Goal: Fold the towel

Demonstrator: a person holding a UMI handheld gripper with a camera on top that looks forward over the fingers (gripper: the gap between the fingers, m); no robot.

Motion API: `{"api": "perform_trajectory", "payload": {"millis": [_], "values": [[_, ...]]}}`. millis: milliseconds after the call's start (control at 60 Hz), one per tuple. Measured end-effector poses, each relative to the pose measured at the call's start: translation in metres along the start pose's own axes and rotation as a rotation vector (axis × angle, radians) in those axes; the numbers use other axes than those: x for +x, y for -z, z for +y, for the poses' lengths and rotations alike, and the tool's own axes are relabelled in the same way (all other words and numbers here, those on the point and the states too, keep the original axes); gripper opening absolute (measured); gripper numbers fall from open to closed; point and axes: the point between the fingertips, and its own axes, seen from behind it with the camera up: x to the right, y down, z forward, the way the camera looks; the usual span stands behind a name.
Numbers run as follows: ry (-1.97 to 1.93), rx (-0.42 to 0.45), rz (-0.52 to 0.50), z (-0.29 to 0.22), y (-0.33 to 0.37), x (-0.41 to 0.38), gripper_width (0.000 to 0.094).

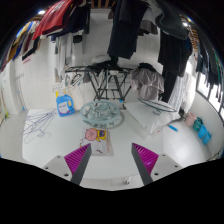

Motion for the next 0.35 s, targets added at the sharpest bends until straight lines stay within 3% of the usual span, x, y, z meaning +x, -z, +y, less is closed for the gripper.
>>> {"api": "perform_trajectory", "payload": {"millis": [350], "values": [[-0.038,0.009,-0.01,0.0,0.0047,0.0055,0.0852]]}}
